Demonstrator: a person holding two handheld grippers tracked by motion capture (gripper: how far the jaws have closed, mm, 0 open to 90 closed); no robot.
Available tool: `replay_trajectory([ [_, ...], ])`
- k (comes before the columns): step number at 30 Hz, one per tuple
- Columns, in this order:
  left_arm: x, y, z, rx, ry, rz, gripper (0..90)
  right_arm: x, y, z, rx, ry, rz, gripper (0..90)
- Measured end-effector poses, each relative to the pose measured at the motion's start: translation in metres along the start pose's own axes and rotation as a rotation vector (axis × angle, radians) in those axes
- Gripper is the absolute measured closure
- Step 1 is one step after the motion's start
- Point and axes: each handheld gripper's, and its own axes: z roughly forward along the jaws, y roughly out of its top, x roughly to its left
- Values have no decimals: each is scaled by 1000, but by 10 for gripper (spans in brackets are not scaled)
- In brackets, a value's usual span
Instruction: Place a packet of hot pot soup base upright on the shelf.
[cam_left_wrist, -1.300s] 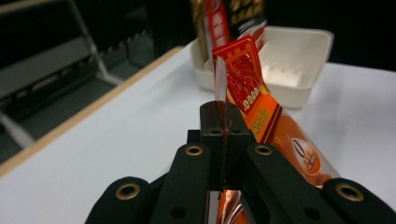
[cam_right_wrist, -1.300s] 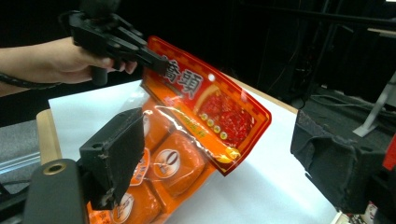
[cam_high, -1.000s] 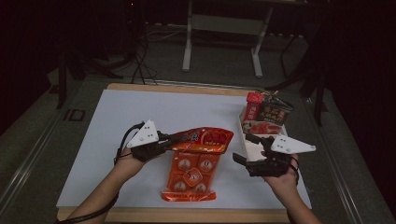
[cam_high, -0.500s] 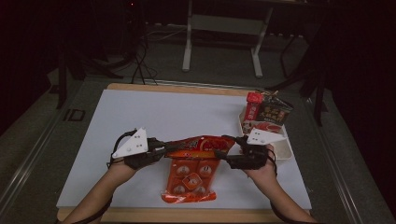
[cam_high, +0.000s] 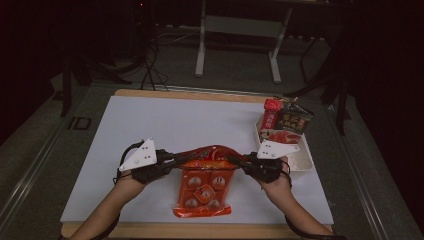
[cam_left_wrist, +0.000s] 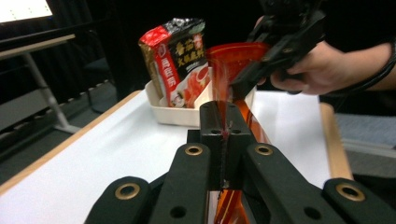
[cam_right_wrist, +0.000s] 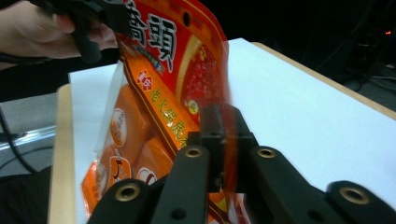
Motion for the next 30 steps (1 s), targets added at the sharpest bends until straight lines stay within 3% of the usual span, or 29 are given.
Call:
replay_trajectory([
  [2,0,1,-1,4,0,1,900,2,4,-1,19,-13,-18,900],
  [3,0,2,-2,4,4,-5,900,1,5,-2,9,12,13,900],
  [6,0,5,-4,4,0,-29,900,0,7,-6,9,48,22,900],
  [9,1,8,-7,4,-4,-51,900,4,12,-12,7,70,1,900],
  [15,1,15,-13,-20,-9,-38,900,12,26,-23,2,112,-44,900],
  [22,3,19,-13,-38,-2,-18,897,18,37,-31,-8,105,-87,900],
  [25,3,23,-11,-45,4,-12,897,17,45,-35,-15,72,-94,900],
  [30,7,30,-9,-72,13,-34,869,19,56,-42,-20,61,-109,900],
])
